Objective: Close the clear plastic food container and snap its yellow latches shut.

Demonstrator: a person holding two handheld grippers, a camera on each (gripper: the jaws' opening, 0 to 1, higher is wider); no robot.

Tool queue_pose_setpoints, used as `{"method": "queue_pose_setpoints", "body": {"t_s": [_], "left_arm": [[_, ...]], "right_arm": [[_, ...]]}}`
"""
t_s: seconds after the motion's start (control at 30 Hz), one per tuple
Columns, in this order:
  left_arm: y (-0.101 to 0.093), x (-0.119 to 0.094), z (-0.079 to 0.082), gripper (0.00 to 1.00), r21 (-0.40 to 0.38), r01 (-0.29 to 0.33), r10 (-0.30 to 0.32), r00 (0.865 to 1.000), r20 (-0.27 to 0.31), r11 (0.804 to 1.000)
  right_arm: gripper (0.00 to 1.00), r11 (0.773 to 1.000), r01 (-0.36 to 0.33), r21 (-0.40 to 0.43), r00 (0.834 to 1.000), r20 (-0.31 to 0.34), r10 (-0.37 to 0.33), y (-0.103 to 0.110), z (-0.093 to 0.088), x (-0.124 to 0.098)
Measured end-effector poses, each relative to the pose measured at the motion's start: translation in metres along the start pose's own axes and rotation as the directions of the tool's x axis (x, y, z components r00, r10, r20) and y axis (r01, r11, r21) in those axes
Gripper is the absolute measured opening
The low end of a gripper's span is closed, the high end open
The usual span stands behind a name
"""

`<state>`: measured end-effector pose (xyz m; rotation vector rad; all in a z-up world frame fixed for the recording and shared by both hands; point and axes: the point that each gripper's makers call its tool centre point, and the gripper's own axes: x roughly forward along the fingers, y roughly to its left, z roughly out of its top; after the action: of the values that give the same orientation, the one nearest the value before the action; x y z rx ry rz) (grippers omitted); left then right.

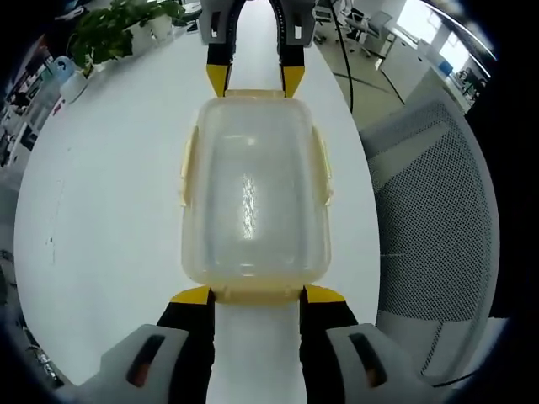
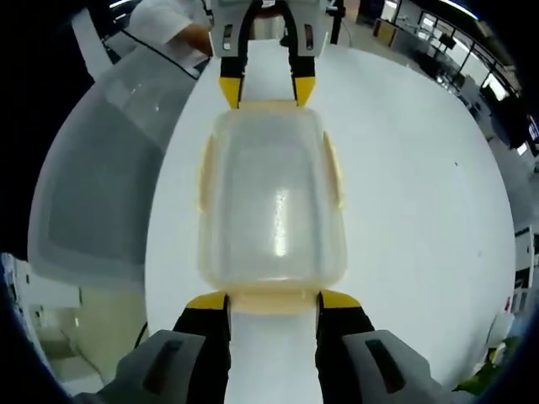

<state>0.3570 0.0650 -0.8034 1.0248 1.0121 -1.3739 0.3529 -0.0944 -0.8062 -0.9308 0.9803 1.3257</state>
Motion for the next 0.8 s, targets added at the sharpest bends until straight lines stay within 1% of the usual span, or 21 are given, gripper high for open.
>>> {"method": "queue_pose_setpoints", "body": {"t_s": [0.27, 0.4, 0.43, 0.57, 0.8], "left_arm": [[-0.0003, 0.0002, -0.0002, 0.38, -0.003, -0.001, 0.001, 1.0, 0.002, 1.0], [-0.0009, -0.0012, -0.0011, 0.39, -0.002, 0.005, -0.005, 1.0, 0.013, 1.0], [-0.001, -0.0016, -0.0009, 0.39, -0.003, 0.005, -0.004, 1.0, 0.018, 1.0], [0.0044, -0.0016, -0.0019, 0.4, 0.01, -0.029, 0.029, 0.999, 0.021, 1.0], [0.0038, -0.0055, -0.0005, 0.4, 0.012, -0.03, 0.03, 0.999, 0.028, 0.999]], "right_arm": [[0.37, 1.0, -0.005, 0.0, 1.0, 0.001, 0.005, 0.0005, 0.0005, -0.0006], [0.39, 1.0, -0.013, -0.01, 1.0, 0.01, 0.013, 0.0001, 0.0005, -0.001], [0.39, 1.0, -0.004, -0.021, 1.0, 0.009, 0.005, -0.0018, 0.0005, -0.0007], [0.4, 0.999, 0.001, -0.035, 1.0, 0.022, 0.0, -0.0037, 0.0019, -0.002], [0.4, 1.0, -0.017, -0.018, 0.999, 0.033, 0.017, -0.0003, 0.0024, -0.0044]]}}
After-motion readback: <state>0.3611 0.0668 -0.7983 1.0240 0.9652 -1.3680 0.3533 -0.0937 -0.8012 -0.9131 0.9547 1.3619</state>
